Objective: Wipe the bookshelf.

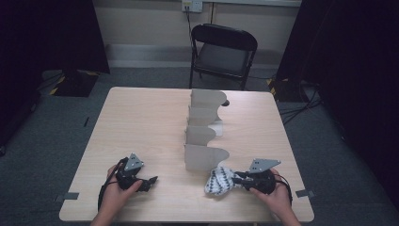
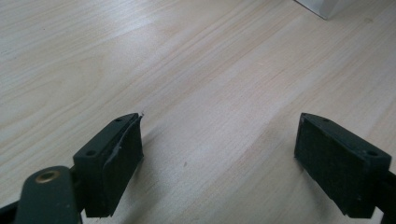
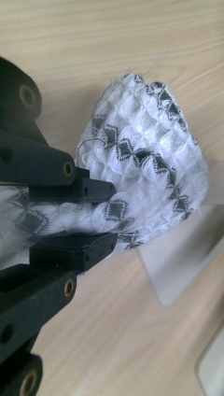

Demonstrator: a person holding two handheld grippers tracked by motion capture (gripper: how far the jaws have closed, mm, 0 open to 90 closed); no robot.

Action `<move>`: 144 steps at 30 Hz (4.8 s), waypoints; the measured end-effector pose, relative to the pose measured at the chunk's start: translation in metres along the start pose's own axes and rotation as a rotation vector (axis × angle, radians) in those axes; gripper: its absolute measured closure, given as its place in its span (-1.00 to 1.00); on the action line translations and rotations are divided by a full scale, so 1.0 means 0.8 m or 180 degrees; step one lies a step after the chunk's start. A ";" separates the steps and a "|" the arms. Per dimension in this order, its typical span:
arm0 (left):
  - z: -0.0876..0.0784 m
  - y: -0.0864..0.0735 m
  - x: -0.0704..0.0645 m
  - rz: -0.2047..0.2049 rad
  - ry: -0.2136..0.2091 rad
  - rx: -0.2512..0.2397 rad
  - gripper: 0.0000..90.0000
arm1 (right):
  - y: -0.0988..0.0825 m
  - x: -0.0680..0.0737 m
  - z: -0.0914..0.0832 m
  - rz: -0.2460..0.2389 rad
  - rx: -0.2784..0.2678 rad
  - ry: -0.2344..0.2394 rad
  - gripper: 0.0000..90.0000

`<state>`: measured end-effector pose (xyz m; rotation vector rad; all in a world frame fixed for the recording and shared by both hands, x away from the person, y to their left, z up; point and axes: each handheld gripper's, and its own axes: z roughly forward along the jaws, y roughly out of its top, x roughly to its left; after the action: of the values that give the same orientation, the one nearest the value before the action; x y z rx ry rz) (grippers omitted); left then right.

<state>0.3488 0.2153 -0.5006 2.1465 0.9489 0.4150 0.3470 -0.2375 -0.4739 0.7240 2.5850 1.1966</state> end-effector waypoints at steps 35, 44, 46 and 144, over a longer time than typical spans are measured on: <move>0.000 0.000 -0.001 -0.0015 -0.0001 -0.0011 -0.66 | -0.038 -0.047 -0.034 0.0688 -0.0033 -0.0875 0.63; 0.000 0.000 0.000 -0.0015 -0.0001 -0.0010 -0.66 | -0.033 -0.046 -0.028 0.0782 -0.0026 -0.0970 0.62; 0.000 0.000 0.000 -0.0014 0.0000 -0.0011 -0.66 | -0.033 -0.046 -0.026 0.0774 -0.0036 -0.0920 0.58; 0.002 0.013 -0.005 0.0057 0.0047 0.0125 -0.60 | -0.026 -0.003 0.019 0.0361 0.0129 -0.0495 -0.72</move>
<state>0.3524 0.2068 -0.4942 2.1916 0.9538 0.4246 0.3479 -0.2400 -0.4996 0.9440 2.4758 1.0745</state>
